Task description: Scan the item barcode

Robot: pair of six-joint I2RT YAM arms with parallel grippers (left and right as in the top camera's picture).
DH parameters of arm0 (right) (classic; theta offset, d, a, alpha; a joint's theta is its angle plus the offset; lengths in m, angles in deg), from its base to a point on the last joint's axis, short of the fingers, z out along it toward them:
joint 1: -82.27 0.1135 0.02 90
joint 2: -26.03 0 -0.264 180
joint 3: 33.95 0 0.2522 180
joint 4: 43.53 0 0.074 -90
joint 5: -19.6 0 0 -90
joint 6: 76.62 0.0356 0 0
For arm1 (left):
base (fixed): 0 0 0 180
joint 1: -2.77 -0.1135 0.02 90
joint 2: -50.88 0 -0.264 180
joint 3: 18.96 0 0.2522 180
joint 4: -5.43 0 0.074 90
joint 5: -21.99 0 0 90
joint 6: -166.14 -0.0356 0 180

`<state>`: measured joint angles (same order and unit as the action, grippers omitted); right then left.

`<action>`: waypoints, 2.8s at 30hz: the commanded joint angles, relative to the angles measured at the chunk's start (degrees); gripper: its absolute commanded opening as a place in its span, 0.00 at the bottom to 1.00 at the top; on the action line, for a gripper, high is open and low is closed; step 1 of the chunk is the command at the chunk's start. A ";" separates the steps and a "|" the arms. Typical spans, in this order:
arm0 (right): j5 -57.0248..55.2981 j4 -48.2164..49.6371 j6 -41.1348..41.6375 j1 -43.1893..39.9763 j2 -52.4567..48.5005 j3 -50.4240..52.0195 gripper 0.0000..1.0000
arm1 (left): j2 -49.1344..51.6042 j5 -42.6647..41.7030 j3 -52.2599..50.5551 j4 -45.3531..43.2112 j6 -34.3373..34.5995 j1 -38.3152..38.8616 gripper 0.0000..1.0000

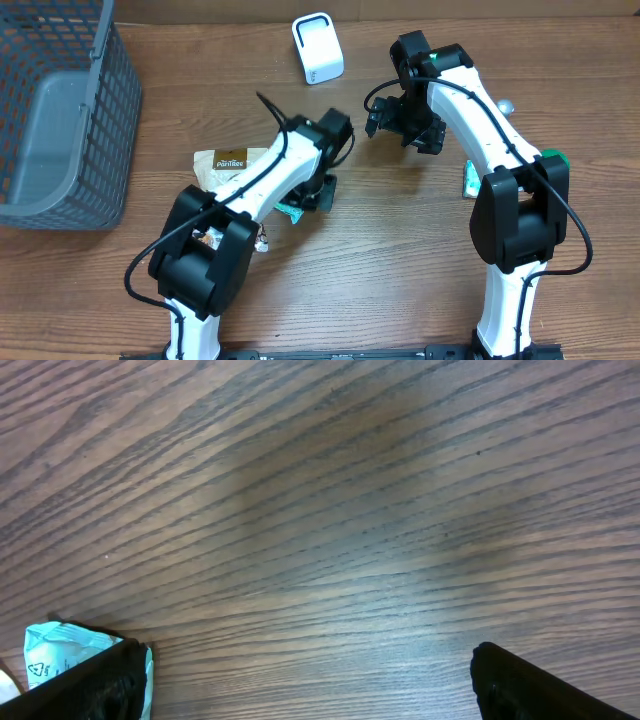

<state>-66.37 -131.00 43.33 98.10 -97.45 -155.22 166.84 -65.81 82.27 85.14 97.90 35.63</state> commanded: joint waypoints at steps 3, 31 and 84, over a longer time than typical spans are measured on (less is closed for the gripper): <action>-0.50 0.11 0.00 -0.15 1.03 -0.07 1.00 | 0.50 1.22 7.82 4.55 -5.90 -1.51 0.29; -0.50 0.11 0.00 -0.15 1.03 -0.07 1.00 | 0.57 -9.57 -2.86 -0.20 -20.50 -14.25 0.59; -0.50 0.11 0.00 -0.15 1.03 -0.07 1.00 | 0.55 -21.33 -5.92 -5.29 -19.63 -18.34 0.59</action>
<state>-66.39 -131.00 43.33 98.10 -97.45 -155.19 166.84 -83.19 75.03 79.62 79.08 18.23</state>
